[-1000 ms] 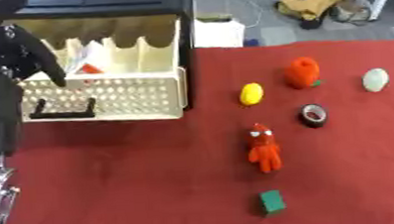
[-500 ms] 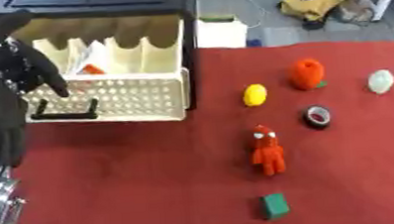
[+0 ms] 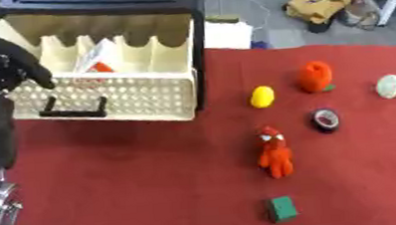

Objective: Pick up objects from table and place into drawer.

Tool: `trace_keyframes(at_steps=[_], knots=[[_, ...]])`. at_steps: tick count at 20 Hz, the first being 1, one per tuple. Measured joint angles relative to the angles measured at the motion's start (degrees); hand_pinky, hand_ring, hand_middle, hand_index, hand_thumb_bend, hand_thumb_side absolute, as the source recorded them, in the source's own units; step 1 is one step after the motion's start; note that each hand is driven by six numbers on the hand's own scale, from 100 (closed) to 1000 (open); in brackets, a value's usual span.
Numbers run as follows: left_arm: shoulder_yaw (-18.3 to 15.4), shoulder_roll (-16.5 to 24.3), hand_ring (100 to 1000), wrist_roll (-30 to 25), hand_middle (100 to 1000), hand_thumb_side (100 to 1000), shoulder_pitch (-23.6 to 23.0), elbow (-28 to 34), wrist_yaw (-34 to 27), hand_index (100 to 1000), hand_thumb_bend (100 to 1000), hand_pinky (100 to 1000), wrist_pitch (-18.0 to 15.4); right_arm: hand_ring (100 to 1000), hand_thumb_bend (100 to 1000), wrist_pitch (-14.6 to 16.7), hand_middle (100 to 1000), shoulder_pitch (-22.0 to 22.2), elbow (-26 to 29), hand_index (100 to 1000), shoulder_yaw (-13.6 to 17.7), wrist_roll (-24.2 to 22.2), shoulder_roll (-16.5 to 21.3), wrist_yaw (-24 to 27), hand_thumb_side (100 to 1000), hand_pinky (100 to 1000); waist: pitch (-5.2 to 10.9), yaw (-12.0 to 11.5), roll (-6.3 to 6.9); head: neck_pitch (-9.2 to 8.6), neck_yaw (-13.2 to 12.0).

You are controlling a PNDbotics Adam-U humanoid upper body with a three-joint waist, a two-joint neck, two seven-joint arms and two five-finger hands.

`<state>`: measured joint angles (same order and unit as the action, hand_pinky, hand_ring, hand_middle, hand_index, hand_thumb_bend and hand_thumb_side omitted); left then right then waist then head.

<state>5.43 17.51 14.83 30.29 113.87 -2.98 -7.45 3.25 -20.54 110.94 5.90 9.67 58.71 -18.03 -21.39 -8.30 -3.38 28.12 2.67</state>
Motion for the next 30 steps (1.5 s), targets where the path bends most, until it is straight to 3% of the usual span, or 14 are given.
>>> trace_keyframes(at_steps=[18, 30], knots=[[0.4, -0.52, 456, 0.15, 456, 1000, 0.05, 0.0, 1.06, 863, 146, 406, -1.35, 882, 651, 3.53, 750, -8.92, -18.27, 860, -4.99, -5.78, -0.16, -4.65, 1000, 791, -0.18, -1.72, -0.71, -1.57, 3.0], [0.72, -1.0, 456, -0.12, 456, 1000, 0.05, 0.0, 1.07, 862, 144, 406, -1.18, 891, 731, 7.16, 755, -13.92, -24.35, 867, -8.03, -8.89, -2.16, -8.58, 1000, 803, -0.49, -2.94, -0.85, -2.3, 4.57]])
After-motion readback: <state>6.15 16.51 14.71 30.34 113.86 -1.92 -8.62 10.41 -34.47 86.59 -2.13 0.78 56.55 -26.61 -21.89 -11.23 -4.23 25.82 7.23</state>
